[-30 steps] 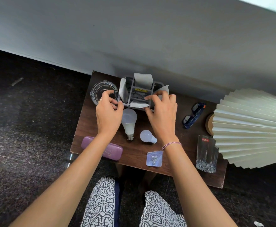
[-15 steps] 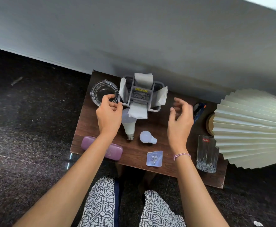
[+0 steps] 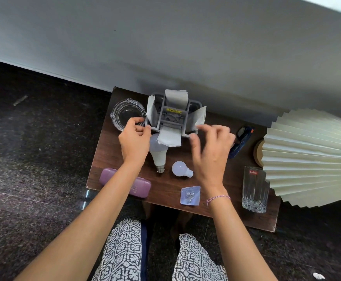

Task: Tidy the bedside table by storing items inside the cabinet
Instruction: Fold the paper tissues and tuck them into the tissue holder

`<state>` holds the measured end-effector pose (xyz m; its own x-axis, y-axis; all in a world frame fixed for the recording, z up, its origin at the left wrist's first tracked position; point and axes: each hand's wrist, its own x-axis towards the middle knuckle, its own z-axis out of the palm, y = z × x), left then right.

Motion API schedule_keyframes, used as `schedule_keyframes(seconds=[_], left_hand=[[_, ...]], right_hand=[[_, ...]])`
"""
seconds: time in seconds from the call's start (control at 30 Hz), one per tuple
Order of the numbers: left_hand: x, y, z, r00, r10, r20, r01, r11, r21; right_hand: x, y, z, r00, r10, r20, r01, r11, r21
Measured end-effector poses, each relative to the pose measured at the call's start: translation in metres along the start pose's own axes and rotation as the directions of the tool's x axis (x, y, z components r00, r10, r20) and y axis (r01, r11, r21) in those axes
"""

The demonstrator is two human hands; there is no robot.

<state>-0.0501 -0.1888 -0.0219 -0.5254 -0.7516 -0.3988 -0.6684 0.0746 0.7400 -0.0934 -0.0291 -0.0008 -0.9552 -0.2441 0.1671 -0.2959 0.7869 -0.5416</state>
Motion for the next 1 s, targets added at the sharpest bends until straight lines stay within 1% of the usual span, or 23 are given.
schedule_keyframes(seconds=[0.03,0.07,0.1,0.13,0.17,0.27,0.37,0.43,0.5,0.57,0.63,0.87,1.0], left_hand=[[0.000,0.000,0.000,1.000,-0.002,0.002,0.002,1.000,-0.003],[0.000,0.000,0.000,1.000,-0.005,0.004,0.005,1.000,-0.005],[0.000,0.001,0.000,1.000,-0.010,0.005,0.010,1.000,-0.008],[0.000,0.001,0.000,1.000,-0.015,0.006,0.015,1.000,-0.013],[0.000,0.002,0.000,1.000,-0.019,0.008,0.019,1.000,-0.017],[0.000,0.003,-0.001,1.000,-0.024,0.016,0.024,0.999,-0.022],[0.000,0.002,-0.002,1.000,-0.018,0.021,0.018,0.999,-0.032],[-0.001,0.002,-0.002,1.000,-0.018,0.021,0.019,0.999,-0.036],[-0.001,0.002,-0.002,1.000,-0.021,0.019,0.022,0.999,-0.040],[-0.001,0.002,-0.002,1.000,-0.023,0.016,0.024,0.999,-0.044],[-0.002,0.003,-0.002,1.000,-0.025,0.016,0.025,0.998,-0.050],[-0.002,0.003,-0.001,0.999,-0.033,0.016,0.033,0.998,-0.049],[-0.002,0.002,0.000,0.999,-0.032,0.020,0.033,0.998,-0.057]], right_hand=[[-0.003,0.000,0.001,0.989,-0.113,0.099,0.122,0.989,-0.086],[-0.005,0.000,0.003,0.962,-0.187,0.197,0.221,0.961,-0.167],[-0.007,0.000,0.005,0.936,-0.225,0.270,0.289,0.930,-0.228],[-0.007,-0.001,0.008,0.921,-0.238,0.309,0.325,0.906,-0.271],[-0.006,-0.003,0.010,0.919,-0.236,0.316,0.333,0.894,-0.299],[0.005,-0.008,0.014,0.956,-0.178,0.232,0.247,0.915,-0.318],[0.022,-0.015,0.013,0.983,-0.095,0.158,0.133,0.959,-0.249],[0.030,-0.019,0.011,0.987,-0.067,0.144,0.097,0.972,-0.213],[0.035,-0.020,0.011,0.982,-0.063,0.179,0.106,0.964,-0.243],[0.036,-0.019,0.013,0.965,-0.055,0.257,0.131,0.948,-0.290],[0.035,-0.017,0.015,0.952,-0.050,0.302,0.146,0.941,-0.305],[0.026,-0.014,0.017,0.955,-0.052,0.293,0.141,0.946,-0.291],[0.021,-0.011,0.018,0.966,-0.006,0.259,0.075,0.964,-0.254]])
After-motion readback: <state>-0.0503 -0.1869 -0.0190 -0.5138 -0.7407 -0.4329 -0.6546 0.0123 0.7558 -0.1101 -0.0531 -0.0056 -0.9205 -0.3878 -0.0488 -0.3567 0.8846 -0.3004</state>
